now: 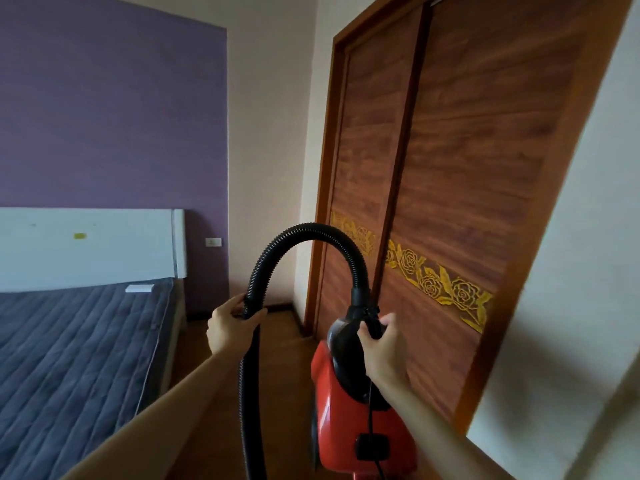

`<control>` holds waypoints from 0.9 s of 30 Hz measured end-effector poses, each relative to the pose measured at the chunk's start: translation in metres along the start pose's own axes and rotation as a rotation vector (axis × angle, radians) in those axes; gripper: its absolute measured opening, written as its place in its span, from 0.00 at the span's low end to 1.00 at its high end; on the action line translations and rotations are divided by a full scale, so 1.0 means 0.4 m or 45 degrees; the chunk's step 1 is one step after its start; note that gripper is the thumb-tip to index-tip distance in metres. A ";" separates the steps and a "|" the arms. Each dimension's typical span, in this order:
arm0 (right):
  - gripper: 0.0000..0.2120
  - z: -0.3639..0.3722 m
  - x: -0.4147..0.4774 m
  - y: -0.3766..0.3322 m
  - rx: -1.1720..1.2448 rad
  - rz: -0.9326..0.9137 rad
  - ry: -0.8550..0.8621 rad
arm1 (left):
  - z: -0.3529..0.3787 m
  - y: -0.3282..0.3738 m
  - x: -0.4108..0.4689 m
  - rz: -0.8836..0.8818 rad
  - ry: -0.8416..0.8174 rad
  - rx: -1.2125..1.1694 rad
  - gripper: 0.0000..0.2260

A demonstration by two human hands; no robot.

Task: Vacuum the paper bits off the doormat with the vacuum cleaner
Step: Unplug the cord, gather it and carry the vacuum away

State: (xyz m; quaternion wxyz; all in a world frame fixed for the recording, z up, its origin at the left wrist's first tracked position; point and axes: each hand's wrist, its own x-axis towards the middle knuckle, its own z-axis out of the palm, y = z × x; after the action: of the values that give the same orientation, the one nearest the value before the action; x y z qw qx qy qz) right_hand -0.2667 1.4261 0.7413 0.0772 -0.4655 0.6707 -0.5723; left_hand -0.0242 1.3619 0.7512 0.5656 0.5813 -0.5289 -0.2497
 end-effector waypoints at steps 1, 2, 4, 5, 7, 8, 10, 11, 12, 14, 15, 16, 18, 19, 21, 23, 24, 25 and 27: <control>0.12 0.036 0.033 0.010 -0.013 0.005 -0.012 | 0.018 -0.012 0.034 -0.011 0.008 0.008 0.22; 0.11 0.072 0.065 0.020 -0.015 0.000 -0.021 | 0.036 -0.024 0.070 -0.027 0.017 0.013 0.22; 0.11 0.137 0.133 0.035 0.013 -0.032 -0.030 | 0.073 -0.051 0.152 -0.049 0.040 0.027 0.22; 0.11 0.169 0.170 0.039 0.014 -0.052 -0.031 | 0.094 -0.066 0.196 -0.061 0.049 0.037 0.23; 0.11 0.232 0.245 0.049 0.013 -0.049 -0.041 | 0.131 -0.089 0.279 -0.067 0.052 0.060 0.24; 0.11 0.263 0.282 0.052 0.019 -0.042 -0.044 | 0.149 -0.097 0.319 -0.065 0.054 0.064 0.24; 0.11 0.317 0.352 0.055 0.029 -0.052 -0.047 | 0.183 -0.111 0.394 -0.051 0.066 0.051 0.22; 0.11 0.344 0.387 0.055 0.033 -0.068 -0.045 | 0.200 -0.117 0.431 -0.040 0.071 0.053 0.21; 0.11 0.370 0.420 0.056 0.040 -0.079 -0.048 | 0.216 -0.124 0.466 -0.033 0.074 0.058 0.20; 0.11 0.418 0.477 0.062 0.073 -0.085 -0.072 | 0.246 -0.140 0.528 -0.042 0.077 0.055 0.19; 0.11 0.442 0.506 0.064 0.086 -0.087 -0.082 | 0.261 -0.149 0.558 -0.045 0.088 0.052 0.19; 0.11 0.468 0.537 0.068 0.091 -0.086 -0.090 | 0.276 -0.157 0.588 -0.041 0.099 0.051 0.19; 0.12 0.525 0.603 0.082 0.109 -0.074 -0.111 | 0.307 -0.171 0.648 -0.030 0.116 0.059 0.20; 0.12 0.554 0.634 0.089 0.123 -0.071 -0.126 | 0.323 -0.178 0.677 -0.029 0.126 0.067 0.20; 0.12 0.614 0.697 0.104 0.154 -0.079 -0.136 | 0.356 -0.195 0.736 -0.034 0.152 0.090 0.21; 0.12 0.672 0.761 0.118 0.177 -0.103 -0.148 | 0.396 -0.215 0.796 -0.035 0.175 0.094 0.20; 0.12 0.701 0.795 0.126 0.182 -0.110 -0.160 | 0.419 -0.229 0.827 -0.036 0.180 0.096 0.19; 0.12 0.732 0.831 0.136 0.192 -0.120 -0.167 | 0.443 -0.244 0.859 -0.040 0.187 0.097 0.19; 0.12 0.803 0.908 0.152 0.210 -0.142 -0.187 | 0.488 -0.275 0.927 -0.059 0.220 0.100 0.19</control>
State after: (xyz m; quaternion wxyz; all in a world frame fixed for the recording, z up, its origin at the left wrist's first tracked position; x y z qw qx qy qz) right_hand -0.2966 0.9383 0.7392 0.1322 -0.5348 0.5868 -0.5935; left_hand -0.0442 0.9302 0.7182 0.5800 0.6345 -0.4740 -0.1905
